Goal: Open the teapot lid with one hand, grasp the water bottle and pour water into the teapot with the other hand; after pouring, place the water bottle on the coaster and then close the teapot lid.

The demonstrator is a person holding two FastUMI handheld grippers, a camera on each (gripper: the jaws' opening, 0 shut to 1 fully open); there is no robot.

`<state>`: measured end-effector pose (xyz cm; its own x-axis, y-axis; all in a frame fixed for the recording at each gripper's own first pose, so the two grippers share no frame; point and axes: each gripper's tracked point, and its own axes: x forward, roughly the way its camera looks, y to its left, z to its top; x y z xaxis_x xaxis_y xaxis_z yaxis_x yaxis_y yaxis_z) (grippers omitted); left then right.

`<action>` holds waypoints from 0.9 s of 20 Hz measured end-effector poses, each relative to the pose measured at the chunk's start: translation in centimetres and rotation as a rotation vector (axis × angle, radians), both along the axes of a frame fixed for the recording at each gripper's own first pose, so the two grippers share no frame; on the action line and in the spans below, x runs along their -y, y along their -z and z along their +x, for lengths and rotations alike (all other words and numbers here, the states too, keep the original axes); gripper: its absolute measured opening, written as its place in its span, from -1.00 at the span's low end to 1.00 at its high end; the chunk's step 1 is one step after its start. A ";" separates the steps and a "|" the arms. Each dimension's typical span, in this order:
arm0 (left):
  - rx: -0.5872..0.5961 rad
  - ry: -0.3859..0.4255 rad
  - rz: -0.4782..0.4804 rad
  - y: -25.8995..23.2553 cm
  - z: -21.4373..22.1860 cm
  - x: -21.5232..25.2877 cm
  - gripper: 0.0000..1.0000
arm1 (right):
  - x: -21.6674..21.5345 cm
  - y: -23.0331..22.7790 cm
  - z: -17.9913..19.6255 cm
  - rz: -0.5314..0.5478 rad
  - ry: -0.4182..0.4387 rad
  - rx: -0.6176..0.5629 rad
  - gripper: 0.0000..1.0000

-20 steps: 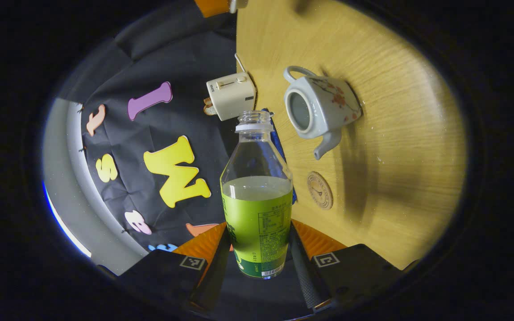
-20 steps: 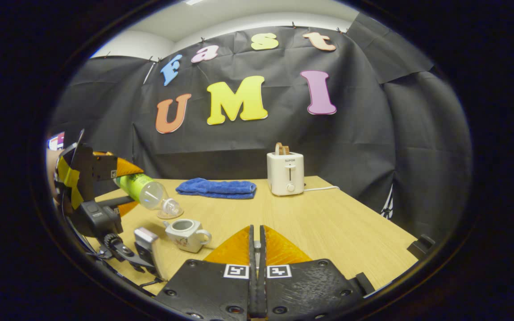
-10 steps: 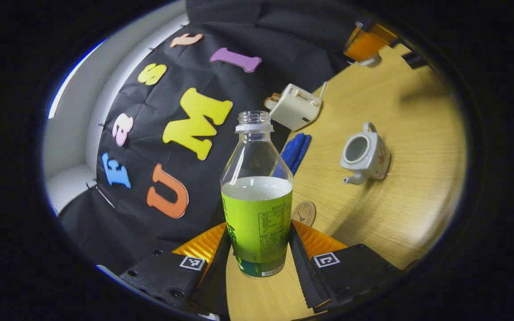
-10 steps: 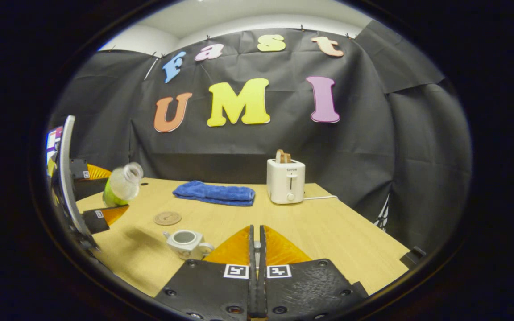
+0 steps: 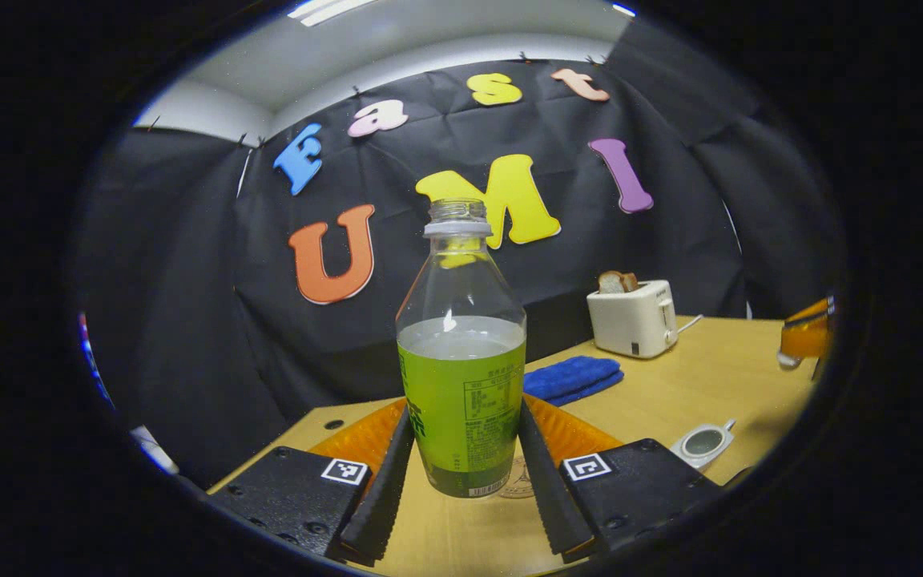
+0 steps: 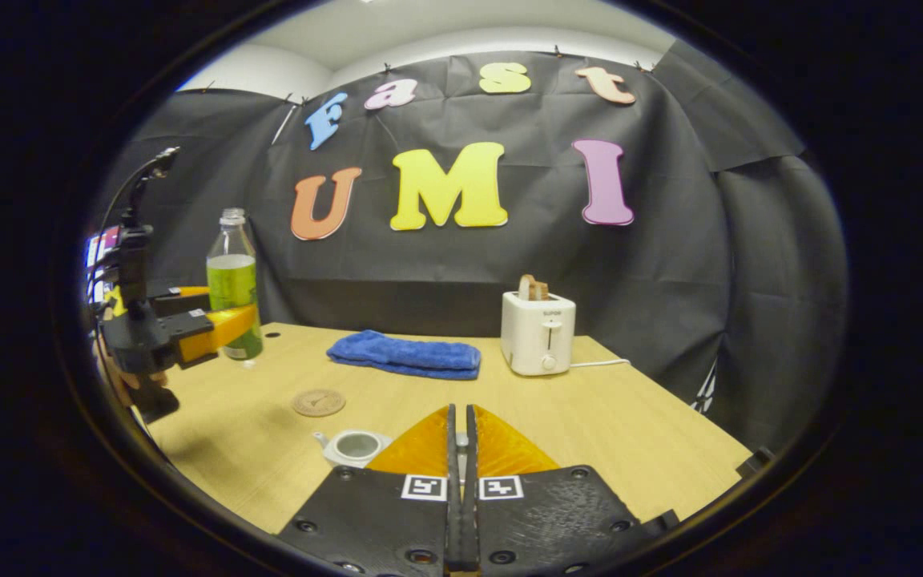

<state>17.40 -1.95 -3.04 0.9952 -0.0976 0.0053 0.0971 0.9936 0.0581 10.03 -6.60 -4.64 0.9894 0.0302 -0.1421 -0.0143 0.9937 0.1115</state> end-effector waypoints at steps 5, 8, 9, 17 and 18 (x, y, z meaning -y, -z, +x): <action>-0.072 0.045 -0.221 4.0 5.2 1.0 0.49 | -1.4 0.6 0.8 0.010 -0.041 -0.001 -1.00; -0.118 0.066 -0.255 6.3 7.0 2.1 0.50 | -1.6 0.8 1.6 0.036 -0.050 0.004 -1.00; -0.151 0.057 -0.248 7.3 7.4 2.2 0.50 | -1.5 0.9 1.9 0.041 -0.051 0.004 -1.00; -0.171 0.065 -0.155 9.2 7.4 3.3 0.52 | -1.9 2.0 2.8 0.048 -0.061 -0.020 -1.00; -0.175 0.070 -0.152 9.3 7.3 3.4 0.54 | -2.0 1.9 2.7 0.046 -0.064 -0.020 -1.00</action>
<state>24.68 -5.39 -12.33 0.9731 -0.1779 -0.1466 0.1617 0.9800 -0.1158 12.71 -4.59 -6.53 0.9822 0.0997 -0.1593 -0.0744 0.9847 0.1577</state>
